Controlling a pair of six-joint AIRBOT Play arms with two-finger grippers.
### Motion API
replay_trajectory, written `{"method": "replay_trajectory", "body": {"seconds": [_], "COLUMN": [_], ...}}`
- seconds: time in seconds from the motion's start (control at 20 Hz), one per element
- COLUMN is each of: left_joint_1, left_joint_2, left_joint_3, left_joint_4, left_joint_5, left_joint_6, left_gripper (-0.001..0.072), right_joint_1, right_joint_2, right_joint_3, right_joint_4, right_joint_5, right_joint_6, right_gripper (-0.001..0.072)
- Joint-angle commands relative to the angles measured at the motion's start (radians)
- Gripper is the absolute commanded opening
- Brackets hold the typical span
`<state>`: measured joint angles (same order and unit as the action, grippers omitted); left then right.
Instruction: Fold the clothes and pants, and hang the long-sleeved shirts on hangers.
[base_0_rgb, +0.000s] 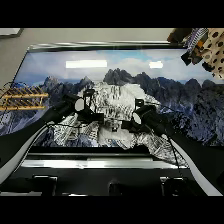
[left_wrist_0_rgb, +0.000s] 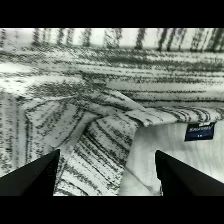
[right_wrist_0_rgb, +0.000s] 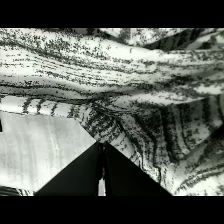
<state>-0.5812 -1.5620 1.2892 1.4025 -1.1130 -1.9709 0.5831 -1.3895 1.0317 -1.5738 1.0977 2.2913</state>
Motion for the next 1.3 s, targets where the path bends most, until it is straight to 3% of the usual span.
{"method": "replay_trajectory", "body": {"seconds": [0.0,0.05,0.3,0.4,0.5,0.55,0.6,0.8,1.1,1.25], "left_joint_1": [-0.030,-0.032,-0.042,-0.042,-0.042,-0.042,-0.042,-0.013,0.024,0.021], "left_joint_2": [-0.014,-0.014,-0.020,-0.033,-0.056,-0.068,-0.074,-0.036,0.139,0.215], "left_joint_3": [0.001,0.001,0.001,0.001,0.001,0.001,0.001,0.091,0.358,0.385], "left_joint_4": [0.002,0.002,0.105,0.117,0.116,0.108,0.096,0.092,0.121,0.120], "left_joint_5": [-0.039,-0.061,-0.111,-0.100,-0.087,-0.074,-0.055,-0.097,-0.252,-0.322], "left_joint_6": [0.000,0.000,-0.034,-0.034,-0.035,-0.034,-0.029,-0.025,0.011,-0.031], "left_gripper": [0.0686,0.0686,0.0669,0.0650,0.0331,0.0091,0.0020,0.0019,0.0019,0.0019], "right_joint_1": [0.001,0.001,0.001,0.001,0.001,0.001,0.001,-0.001,-0.047,-0.043], "right_joint_2": [0.000,0.000,-0.001,-0.001,-0.003,-0.004,-0.005,0.055,0.205,0.247], "right_joint_3": [0.001,0.001,0.001,0.001,0.001,0.001,0.001,0.062,0.439,0.565], "right_joint_4": [0.019,0.024,0.024,0.024,0.025,0.025,0.025,-0.022,-0.078,-0.060], "right_joint_5": [0.009,0.017,0.082,0.050,0.000,-0.008,-0.008,0.074,0.311,0.404], "right_joint_6": [0.001,0.001,-0.005,-0.006,0.002,0.003,0.015,0.006,-0.055,-0.055], "right_gripper": [0.0141,0.0175,0.0183,0.0134,0.0117,0.0030,0.0025,0.0022,0.0022,0.0023]}}
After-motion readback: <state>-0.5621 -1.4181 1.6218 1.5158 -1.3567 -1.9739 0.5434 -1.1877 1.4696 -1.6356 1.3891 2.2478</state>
